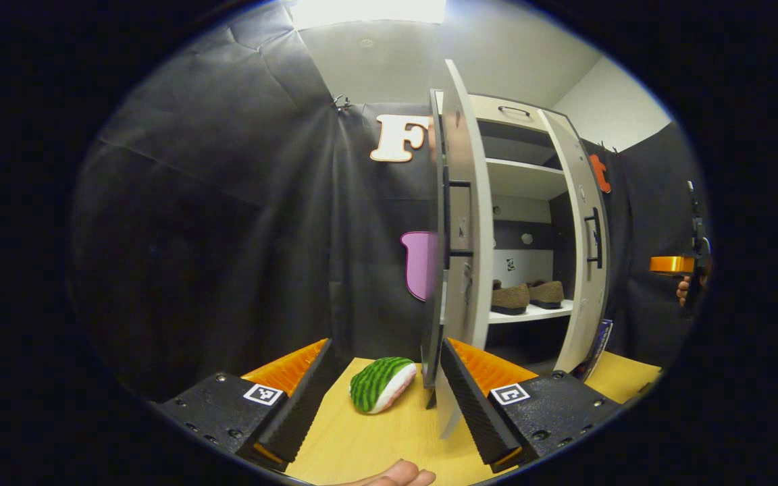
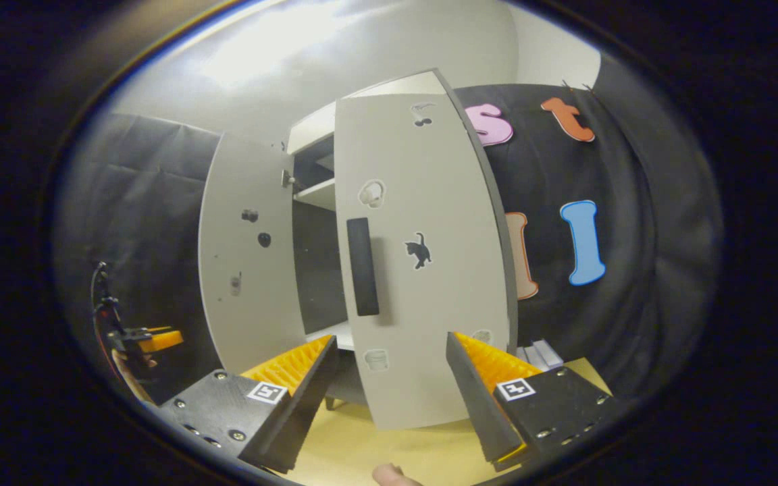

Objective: Grab one shoe with the right hand and put it into the shoe cabinet, grab the other shoe with the left hand and put it into the shoe cabinet; then close the right door with the right hand and the left door with the left hand.

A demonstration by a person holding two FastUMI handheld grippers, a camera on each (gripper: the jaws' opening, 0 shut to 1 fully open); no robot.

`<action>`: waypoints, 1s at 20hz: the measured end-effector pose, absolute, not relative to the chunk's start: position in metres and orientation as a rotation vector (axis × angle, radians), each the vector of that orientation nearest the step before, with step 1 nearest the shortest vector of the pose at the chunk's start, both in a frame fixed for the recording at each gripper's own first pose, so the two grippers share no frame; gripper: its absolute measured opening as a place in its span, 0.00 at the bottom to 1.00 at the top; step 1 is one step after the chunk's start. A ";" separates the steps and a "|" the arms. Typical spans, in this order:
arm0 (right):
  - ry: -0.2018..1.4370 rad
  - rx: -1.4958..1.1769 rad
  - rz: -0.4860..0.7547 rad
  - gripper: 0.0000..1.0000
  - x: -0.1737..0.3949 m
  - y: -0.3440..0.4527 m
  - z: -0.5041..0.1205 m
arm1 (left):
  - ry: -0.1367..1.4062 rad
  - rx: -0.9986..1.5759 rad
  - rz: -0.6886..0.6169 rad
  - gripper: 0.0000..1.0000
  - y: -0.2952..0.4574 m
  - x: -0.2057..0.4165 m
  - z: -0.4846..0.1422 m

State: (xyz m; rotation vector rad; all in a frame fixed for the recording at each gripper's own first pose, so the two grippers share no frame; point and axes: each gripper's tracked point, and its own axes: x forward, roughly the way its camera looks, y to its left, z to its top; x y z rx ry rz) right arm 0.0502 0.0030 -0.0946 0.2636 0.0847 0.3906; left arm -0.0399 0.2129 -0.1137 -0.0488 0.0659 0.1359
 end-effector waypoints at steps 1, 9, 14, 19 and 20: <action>0.084 0.291 0.381 0.94 0.042 0.004 -0.093 | 0.073 -0.059 0.139 0.93 0.221 -0.030 -0.114; 0.047 0.213 0.210 0.97 -0.020 -0.003 -0.095 | 0.094 -0.065 0.114 0.96 0.264 0.055 -0.104; 0.088 0.215 0.130 0.96 -0.058 -0.003 -0.114 | 0.070 -0.092 0.060 0.96 0.259 0.088 -0.069; 0.057 0.162 0.089 0.96 -0.082 0.000 -0.122 | 0.069 -0.073 -0.002 0.93 0.231 0.101 -0.037; 0.054 0.143 0.083 0.96 -0.085 0.000 -0.121 | 0.077 -0.068 -0.023 0.95 0.221 0.104 -0.037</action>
